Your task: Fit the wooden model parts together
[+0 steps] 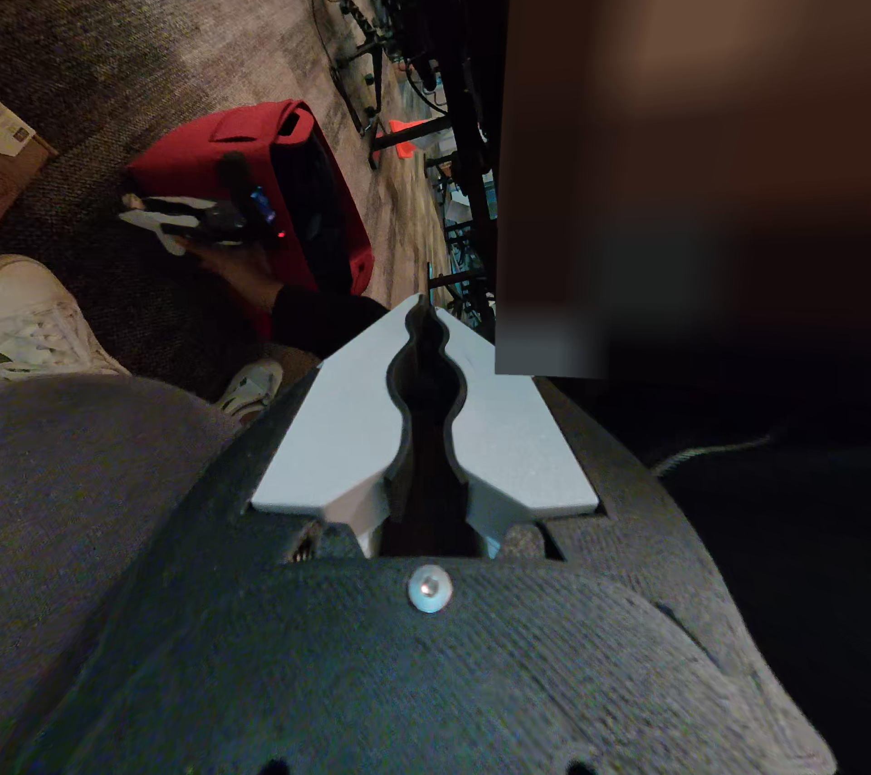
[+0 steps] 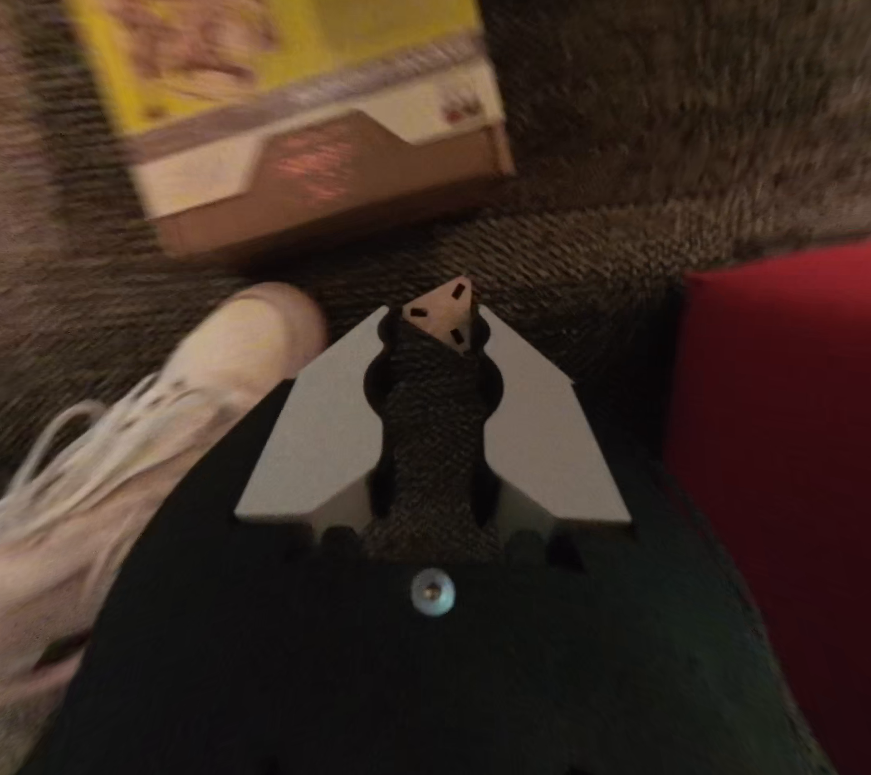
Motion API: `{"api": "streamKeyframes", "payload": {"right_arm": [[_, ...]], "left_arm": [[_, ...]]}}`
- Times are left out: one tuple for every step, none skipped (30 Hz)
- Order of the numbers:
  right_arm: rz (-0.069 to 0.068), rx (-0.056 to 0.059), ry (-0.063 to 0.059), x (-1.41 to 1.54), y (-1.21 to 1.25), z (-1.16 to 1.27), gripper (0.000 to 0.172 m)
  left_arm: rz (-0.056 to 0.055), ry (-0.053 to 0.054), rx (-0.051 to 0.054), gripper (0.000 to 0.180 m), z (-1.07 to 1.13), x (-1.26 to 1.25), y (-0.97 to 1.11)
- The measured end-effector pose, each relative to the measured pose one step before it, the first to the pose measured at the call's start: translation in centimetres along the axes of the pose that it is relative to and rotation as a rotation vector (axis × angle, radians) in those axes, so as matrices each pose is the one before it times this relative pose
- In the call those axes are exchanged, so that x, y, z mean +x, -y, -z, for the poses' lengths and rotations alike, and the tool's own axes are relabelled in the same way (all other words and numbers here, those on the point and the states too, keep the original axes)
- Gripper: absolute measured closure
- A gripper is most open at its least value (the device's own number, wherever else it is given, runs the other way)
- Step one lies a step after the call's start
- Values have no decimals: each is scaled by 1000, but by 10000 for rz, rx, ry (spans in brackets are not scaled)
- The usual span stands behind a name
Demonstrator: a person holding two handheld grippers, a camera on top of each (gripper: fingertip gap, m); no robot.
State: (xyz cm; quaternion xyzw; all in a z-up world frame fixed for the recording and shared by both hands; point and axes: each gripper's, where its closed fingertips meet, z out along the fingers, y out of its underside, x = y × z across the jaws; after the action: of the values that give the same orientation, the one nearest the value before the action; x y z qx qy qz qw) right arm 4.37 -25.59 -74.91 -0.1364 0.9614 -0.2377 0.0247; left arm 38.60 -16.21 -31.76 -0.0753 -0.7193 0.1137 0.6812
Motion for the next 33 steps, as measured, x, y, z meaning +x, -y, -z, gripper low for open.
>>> {"api": "streamKeyframes", "payload": {"right_arm": [[720, 238, 242, -2129, 1486, 2430, 142], [620, 317, 263, -2277, 1798, 2525, 143], [548, 377, 238, -2368, 2118, 2541, 142], [474, 423, 165, -2341, 2445, 2519, 142], [338, 485, 114, -2264, 2808, 2505, 142], [203, 532, 51, -2129, 3074, 2508, 142], [123, 565, -46, -1947, 3274, 2507, 143], [62, 612, -112, -1810, 3395, 2519, 143], [23, 602, -165, -1661, 3349, 2453, 142], [11, 522, -233, -1484, 3155, 2364, 143], [9, 468, -251, -1371, 2922, 2284, 142], [32, 467, -252, -1246, 2709, 2237, 142], [21, 475, -318, -1011, 2476, 2254, 142], [-97, 497, -311, -851, 2236, 2249, 142], [-268, 533, -157, -930, 2043, 2253, 142], [-344, 486, -122, -915, 1743, 2255, 142], [-253, 354, -310, -664, 1286, 2224, 142], [-105, 231, -449, -425, 838, 2224, 142], [-18, 147, -480, -286, 501, 2205, 142], [-15, 124, -478, -160, 303, 2163, 142], [-86, 151, -427, -96, 214, 2114, 142], [-170, 191, -320, -86, 214, 2022, 143], [-168, 184, -269, -33, 221, 1920, 142], [-40, 133, -327, 171, 236, 1828, 143], [176, 59, -431, 408, 239, 1721, 143], [389, -26, -528, 634, 203, 1571, 143], [513, -82, -581, 784, 178, 1399, 143], [516, -104, -533, 772, 207, 1198, 143], [490, -139, -310, 521, 197, 988, 143], [504, -226, -208, 414, 48, 864, 143], [474, -292, -375, 653, -213, 821, 143], [369, -247, -414, 688, -324, 793, 143], [214, -208, -305, 516, -409, 717, 143]], "left_arm": [[50, 12, -38, 180, 45, -31, -66], [59, 5, -31, 180, 40, -22, -68], [34, -46, 19, 180, 69, 100, 3], [-64, -109, 80, 180, 118, 298, 68], [-174, -105, 90, 180, 120, 442, 62], [-213, -79, 36, 180, 59, 493, -31], [-221, -76, -38, 180, -22, 511, -135], [-240, -63, -104, 180, -137, 502, -249], [-224, -36, -142, 180, -243, 457, -319], [-127, -62, -168, 179, -348, 580, -326], [-45, -261, -184, 174, -466, 1079, -259], [-57, -467, -202, 168, -537, 1600, -196], [-218, -470, -252, 160, -565, 1796, -139], [-435, -326, -291, 154, -535, 1744, -96], [-628, -142, -297, 146, -464, 1561, -54], [-696, -69, -281, 143, -369, 1440, -18], [-657, -106, -211, 142, -327, 1460, 9], [-558, -134, -119, 141, -335, 1425, 31], [-446, -139, -93, 141, -416, 1341, -66], [-353, -163, -126, 140, -505, 1279, -263], [-278, -172, -153, 140, -617, 1211, -407], [-198, -193, -172, 140, -716, 1189, -500], [-161, -253, -162, 140, -799, 1287, -458], [-232, -264, -136, 139, -898, 1374, -331], [-471, -203, -252, 138, -1038, 1417, -396], [-823, -19, -534, 137, -1198, 1272, -677], [-1000, 229, -728, 136, -1286, 984, -798], [-1013, 335, -721, 137, -1308, 827, -688], [-908, 331, -547, 135, -1284, 793, -420], [-762, 163, -347, 135, -1217, 932, -208], [-556, 52, -165, 136, -1138, 895, -75], [-298, -12, -66, 136, -1030, 758, -76], [-34, -30, -43, 136, -927, 534, -153]]}}
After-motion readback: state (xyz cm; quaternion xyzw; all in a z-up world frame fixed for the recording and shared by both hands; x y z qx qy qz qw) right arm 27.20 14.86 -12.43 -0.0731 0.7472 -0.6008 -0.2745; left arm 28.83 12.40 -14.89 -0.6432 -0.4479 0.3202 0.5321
